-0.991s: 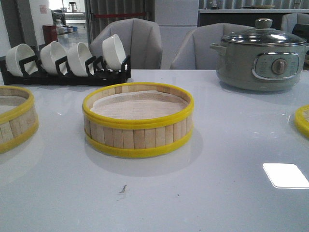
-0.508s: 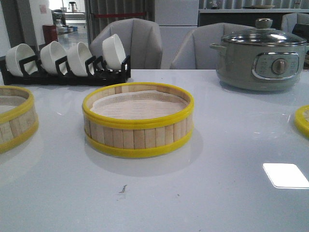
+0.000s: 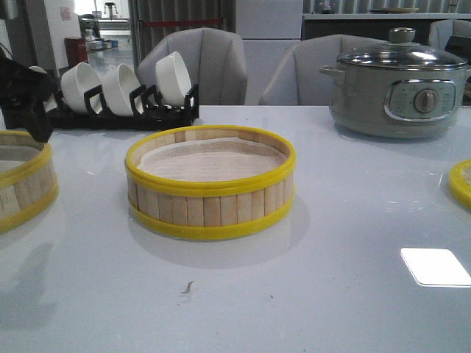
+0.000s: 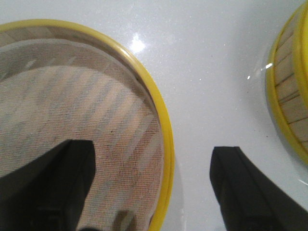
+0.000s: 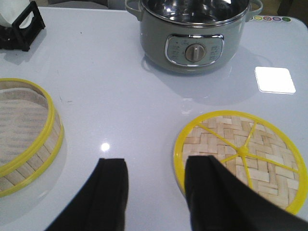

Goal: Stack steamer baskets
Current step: 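Close the left gripper on the basket rim and lift it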

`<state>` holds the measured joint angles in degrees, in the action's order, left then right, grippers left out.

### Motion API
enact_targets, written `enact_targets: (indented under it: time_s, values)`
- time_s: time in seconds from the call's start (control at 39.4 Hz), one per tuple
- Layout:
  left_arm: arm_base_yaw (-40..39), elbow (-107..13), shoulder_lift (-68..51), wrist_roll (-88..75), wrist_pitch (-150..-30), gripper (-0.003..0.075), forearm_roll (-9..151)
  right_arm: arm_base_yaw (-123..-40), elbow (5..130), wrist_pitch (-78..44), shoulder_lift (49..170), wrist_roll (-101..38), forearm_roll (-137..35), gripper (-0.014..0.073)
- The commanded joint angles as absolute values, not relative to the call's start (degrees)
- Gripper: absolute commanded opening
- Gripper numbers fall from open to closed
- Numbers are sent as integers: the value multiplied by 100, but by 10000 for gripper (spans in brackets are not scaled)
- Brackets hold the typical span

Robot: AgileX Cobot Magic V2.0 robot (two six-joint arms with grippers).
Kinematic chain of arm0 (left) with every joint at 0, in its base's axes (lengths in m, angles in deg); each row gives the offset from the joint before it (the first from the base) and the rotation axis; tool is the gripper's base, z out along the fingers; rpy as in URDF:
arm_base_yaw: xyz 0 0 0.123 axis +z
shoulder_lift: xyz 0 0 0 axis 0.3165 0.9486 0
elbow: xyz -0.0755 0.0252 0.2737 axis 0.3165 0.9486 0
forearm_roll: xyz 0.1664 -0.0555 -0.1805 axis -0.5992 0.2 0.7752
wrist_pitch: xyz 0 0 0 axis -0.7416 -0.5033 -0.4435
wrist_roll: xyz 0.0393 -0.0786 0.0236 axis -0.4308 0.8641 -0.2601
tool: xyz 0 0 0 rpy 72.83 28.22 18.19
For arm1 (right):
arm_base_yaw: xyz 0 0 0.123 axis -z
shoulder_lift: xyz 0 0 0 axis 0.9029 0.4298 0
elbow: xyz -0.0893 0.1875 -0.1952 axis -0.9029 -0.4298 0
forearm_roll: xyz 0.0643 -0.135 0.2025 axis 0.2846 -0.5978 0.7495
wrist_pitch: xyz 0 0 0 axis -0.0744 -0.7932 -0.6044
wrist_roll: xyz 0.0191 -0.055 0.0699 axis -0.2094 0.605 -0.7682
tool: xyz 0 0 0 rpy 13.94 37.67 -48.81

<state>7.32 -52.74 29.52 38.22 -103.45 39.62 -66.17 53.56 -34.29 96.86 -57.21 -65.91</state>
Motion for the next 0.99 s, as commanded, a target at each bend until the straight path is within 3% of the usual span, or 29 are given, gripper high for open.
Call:
enact_targets:
  time_s: [0.0, 0.41, 0.64, 0.81, 0.97]
  values:
    - [707, -5464, 2952, 3894, -9822, 548, 4002, -6619, 5557, -3065, 9666, -5683, -6638, 393]
    - [707, -5464, 3475, 3894, -9751, 527, 4002, -6619, 5557, -3091, 9666, -5683, -6638, 393]
    - [707, -5464, 3475, 3894, -9823, 332, 4011, -6619, 5557, -3085, 9666, -5683, -6638, 393]
    - [707, -5464, 3475, 3894, -9837, 87, 4011, -6619, 5557, -3085, 9666, -5683, -6638, 393]
    - [575, -5635, 3475, 3894, -10114, 87, 3987, -6619, 5557, -3085, 9666, -5683, -6638, 393]
